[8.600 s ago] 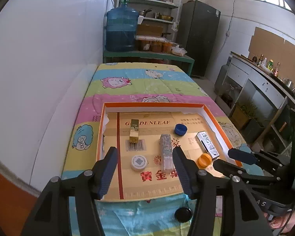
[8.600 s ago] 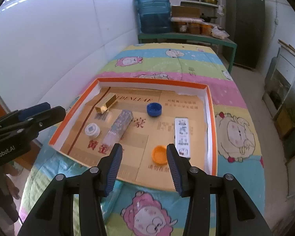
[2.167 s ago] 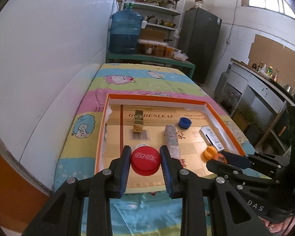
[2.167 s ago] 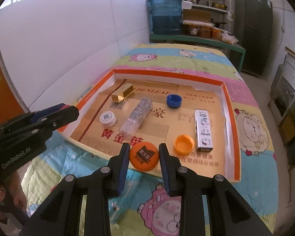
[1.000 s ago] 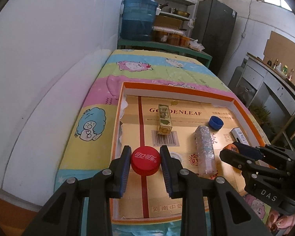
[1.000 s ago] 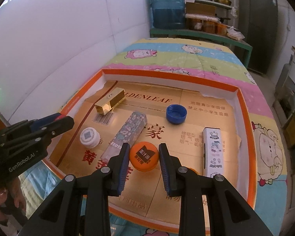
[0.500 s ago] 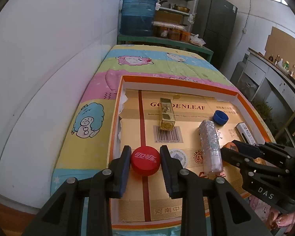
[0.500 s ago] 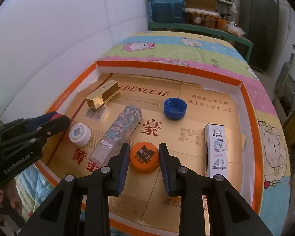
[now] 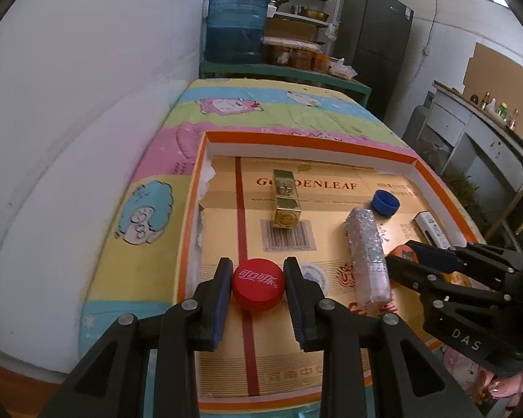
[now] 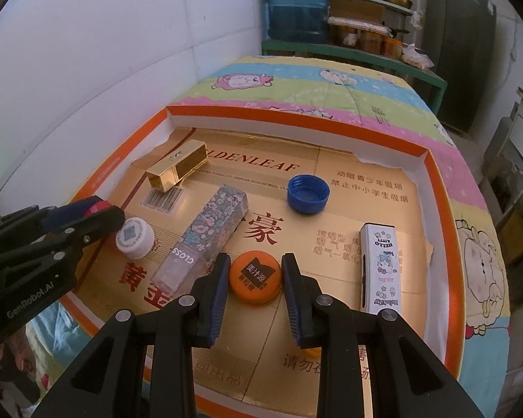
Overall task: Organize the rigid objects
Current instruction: 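Lower the red cap into the tray with the left gripper while the right gripper lowers the orange lid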
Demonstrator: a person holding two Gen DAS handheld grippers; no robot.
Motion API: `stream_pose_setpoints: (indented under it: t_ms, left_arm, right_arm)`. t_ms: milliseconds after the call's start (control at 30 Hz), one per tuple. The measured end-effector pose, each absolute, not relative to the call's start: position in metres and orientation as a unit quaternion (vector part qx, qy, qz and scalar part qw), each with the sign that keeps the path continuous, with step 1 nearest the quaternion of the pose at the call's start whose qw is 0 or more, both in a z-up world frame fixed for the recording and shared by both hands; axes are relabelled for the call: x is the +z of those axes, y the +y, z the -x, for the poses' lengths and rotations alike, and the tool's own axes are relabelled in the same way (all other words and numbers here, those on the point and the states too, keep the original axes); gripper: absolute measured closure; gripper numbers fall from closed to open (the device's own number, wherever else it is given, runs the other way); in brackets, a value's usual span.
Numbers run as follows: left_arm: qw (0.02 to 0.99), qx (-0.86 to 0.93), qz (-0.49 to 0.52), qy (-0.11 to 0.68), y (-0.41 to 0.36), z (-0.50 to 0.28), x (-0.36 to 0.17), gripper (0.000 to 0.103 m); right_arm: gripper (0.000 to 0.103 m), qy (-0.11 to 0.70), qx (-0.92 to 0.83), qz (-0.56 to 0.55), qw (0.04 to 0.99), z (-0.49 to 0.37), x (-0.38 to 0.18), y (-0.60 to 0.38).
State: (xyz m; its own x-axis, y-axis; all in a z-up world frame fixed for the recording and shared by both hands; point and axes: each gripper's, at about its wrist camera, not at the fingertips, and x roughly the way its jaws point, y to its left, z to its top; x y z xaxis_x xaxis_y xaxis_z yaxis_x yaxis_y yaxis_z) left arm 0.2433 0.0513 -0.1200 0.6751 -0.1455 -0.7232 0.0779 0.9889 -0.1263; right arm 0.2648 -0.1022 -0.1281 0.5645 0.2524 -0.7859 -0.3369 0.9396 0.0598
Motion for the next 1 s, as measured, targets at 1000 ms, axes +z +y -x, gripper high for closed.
stream_pose_setpoints:
  t_ms: [1000]
  left_arm:
    - [0.921, -0.066, 0.058, 0.38, 0.0581, -0.2404, -0.1156, 0.058]
  right_arm:
    - [0.07, 0.435, 0.168, 0.049, 0.883, -0.2656, -0.1272, -0.0981]
